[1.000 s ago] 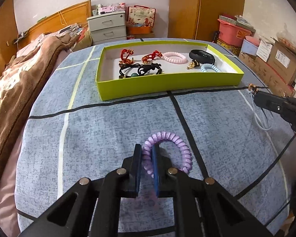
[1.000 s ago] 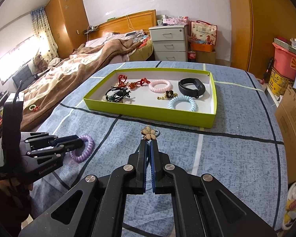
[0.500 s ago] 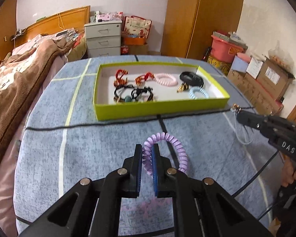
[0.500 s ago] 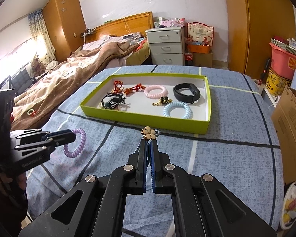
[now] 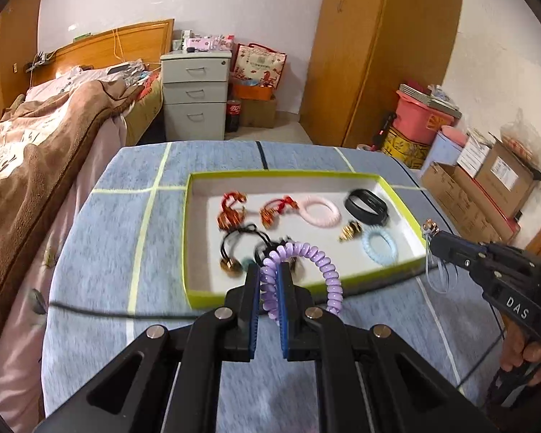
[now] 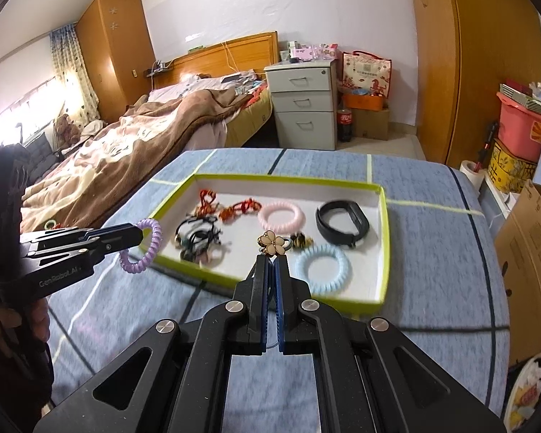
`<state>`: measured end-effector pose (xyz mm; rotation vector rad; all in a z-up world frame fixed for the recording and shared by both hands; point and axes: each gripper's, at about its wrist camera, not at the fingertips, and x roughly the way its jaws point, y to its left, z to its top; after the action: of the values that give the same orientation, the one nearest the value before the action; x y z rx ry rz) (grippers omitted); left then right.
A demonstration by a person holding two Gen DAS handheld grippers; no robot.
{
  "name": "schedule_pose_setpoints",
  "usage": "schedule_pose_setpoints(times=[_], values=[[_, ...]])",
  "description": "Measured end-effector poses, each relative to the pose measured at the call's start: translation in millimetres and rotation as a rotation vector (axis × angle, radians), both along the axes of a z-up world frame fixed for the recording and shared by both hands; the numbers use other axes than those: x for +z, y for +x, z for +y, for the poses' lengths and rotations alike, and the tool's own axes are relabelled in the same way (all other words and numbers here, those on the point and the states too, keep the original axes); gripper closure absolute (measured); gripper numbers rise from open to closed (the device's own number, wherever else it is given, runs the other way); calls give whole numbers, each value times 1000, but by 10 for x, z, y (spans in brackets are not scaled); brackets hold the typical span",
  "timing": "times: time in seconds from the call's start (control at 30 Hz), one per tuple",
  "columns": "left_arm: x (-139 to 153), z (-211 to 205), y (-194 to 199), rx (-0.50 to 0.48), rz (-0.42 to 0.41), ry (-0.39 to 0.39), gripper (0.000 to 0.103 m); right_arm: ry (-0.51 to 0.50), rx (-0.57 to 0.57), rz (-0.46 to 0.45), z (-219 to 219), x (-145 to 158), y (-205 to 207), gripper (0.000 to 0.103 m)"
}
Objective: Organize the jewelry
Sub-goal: 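Carry both ties into the green box and open both grippers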
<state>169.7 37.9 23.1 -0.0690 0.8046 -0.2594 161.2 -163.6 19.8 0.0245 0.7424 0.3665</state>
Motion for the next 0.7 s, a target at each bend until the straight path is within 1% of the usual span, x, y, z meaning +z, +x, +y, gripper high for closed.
schedule_pose_setpoints(times=[0.07, 0.17, 0.27, 0.33, 0.43, 0.53, 0.7], values=[[-11, 20, 116, 18, 11, 7, 93, 8, 12, 10, 49, -15, 115, 100], [-42, 39, 242, 31, 11, 37, 93, -17, 23, 16, 145, -71, 256, 100], [-105, 87, 370, 45, 27, 12, 93, -29, 25, 44, 209, -176, 415, 100], [-153, 90, 435, 50, 32, 15, 93, -27, 22, 65, 234, -241, 512, 100], [-254, 79, 547, 49, 64, 12, 93, -31, 18, 87, 263, -335, 610, 100], [-315, 82, 609, 50, 77, 6, 93, -54, 12, 94, 269, -398, 664, 100], [-392, 73, 660, 57, 99, 4, 93, -63, 10, 118, 250, -490, 733, 100]])
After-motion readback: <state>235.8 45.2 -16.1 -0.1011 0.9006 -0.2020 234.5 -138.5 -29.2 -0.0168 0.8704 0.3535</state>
